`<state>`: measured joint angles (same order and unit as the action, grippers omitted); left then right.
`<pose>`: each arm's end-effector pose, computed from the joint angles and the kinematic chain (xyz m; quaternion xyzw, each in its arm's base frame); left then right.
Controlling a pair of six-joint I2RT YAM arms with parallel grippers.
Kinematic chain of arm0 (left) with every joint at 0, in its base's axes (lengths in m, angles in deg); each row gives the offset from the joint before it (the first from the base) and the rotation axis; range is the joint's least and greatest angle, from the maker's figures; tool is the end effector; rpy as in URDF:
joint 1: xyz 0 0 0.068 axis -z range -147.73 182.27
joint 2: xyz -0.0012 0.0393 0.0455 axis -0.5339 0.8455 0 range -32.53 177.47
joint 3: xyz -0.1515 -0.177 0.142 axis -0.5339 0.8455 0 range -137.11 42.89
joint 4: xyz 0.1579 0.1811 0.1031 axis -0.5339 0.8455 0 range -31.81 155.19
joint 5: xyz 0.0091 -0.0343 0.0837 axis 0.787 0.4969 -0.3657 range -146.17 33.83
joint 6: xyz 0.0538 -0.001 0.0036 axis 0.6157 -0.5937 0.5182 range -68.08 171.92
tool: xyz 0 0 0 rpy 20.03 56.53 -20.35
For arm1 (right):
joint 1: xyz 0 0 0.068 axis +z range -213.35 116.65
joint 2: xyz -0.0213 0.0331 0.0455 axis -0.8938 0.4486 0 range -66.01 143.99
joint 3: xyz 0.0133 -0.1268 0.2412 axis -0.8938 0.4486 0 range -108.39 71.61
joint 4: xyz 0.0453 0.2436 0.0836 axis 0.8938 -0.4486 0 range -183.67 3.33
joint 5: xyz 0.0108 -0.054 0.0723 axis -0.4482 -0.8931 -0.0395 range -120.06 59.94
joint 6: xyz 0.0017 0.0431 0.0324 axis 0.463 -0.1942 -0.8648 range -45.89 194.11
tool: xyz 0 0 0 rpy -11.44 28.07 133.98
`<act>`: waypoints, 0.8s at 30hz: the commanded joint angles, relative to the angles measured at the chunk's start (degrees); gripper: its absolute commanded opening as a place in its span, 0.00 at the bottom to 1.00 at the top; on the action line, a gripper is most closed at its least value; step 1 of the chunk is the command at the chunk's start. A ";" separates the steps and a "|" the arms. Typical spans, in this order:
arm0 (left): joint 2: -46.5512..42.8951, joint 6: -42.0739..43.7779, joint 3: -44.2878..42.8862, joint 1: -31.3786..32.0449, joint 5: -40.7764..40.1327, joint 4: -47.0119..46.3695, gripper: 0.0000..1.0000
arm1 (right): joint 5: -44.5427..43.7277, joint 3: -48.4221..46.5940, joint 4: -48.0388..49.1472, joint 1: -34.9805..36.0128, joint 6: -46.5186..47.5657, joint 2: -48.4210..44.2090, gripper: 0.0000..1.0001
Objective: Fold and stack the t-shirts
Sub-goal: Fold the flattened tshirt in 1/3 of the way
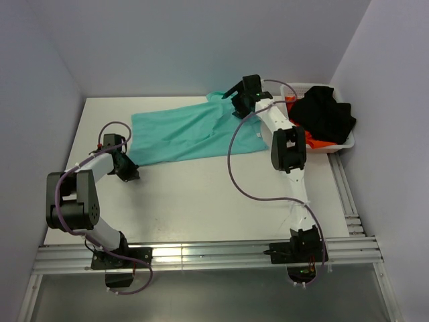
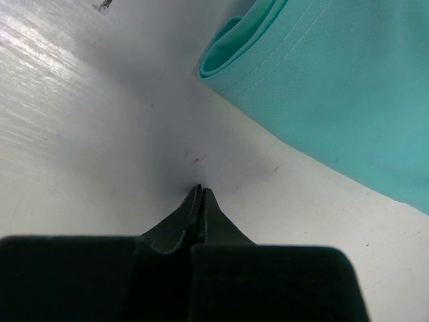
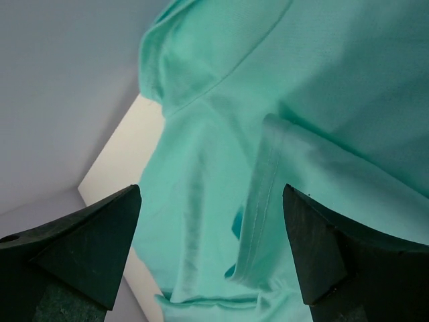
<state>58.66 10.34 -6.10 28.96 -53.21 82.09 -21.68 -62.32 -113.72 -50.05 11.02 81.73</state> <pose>0.2912 0.0150 0.1572 -0.3685 0.9059 -0.0917 0.1872 0.5614 0.1380 0.1827 0.3543 0.8356 0.3086 0.2848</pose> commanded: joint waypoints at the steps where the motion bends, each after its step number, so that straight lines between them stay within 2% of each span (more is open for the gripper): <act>1: -2.34 0.19 -1.19 -0.12 -0.68 2.11 0.00 | -1.96 2.52 2.27 -1.26 5.51 -11.24 0.93; 5: -2.78 0.01 -2.68 -0.12 -0.59 2.47 0.00 | -6.34 6.74 -5.45 -2.05 12.28 -20.44 0.94; 7: -2.61 0.10 -3.65 -0.12 -0.67 2.73 0.00 | -11.95 14.19 -7.31 -2.14 15.79 -25.46 0.94; 9: -2.08 0.36 -5.23 -0.12 -0.94 2.99 0.00 | -14.61 24.52 -7.41 -2.05 18.86 -33.46 0.94; 11: -0.94 0.62 -6.02 -0.12 -0.85 3.26 0.01 | -17.33 30.89 -8.45 -2.31 20.11 -39.86 0.94; 13: -0.06 0.98 -7.34 -0.12 -1.20 3.61 0.16 | -17.70 39.57 -9.33 -2.58 21.25 -43.31 0.94; 14: 0.90 1.15 -7.61 -0.12 -1.29 3.96 0.39 | -17.87 42.49 -10.12 -2.84 21.34 -46.03 0.94; 15: 1.26 1.15 -8.13 -0.12 -1.64 4.05 0.50 | -17.79 48.09 -10.04 -2.84 21.78 -47.18 0.94; 17: 2.49 1.07 -9.01 -0.03 -1.73 4.22 0.69 | -17.61 53.57 -8.38 -2.84 21.96 -50.43 0.94; 18: 3.02 1.15 -9.28 -0.03 -1.64 4.14 0.72 | -16.74 58.03 -7.50 -2.84 22.04 -51.32 0.94; 20: 4.59 1.15 -10.50 0.06 -2.17 4.40 0.74 | -15.59 61.05 -6.18 -2.93 22.22 -52.29 0.94; 24: 8.55 1.15 -12.88 0.32 -2.70 4.93 0.71 | -14.45 64.93 -5.12 -2.93 22.05 -51.33 0.94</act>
<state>64.94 10.84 -15.76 28.98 -54.74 86.42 -35.97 2.48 -121.10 -52.74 32.04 31.37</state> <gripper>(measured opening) 0.716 0.938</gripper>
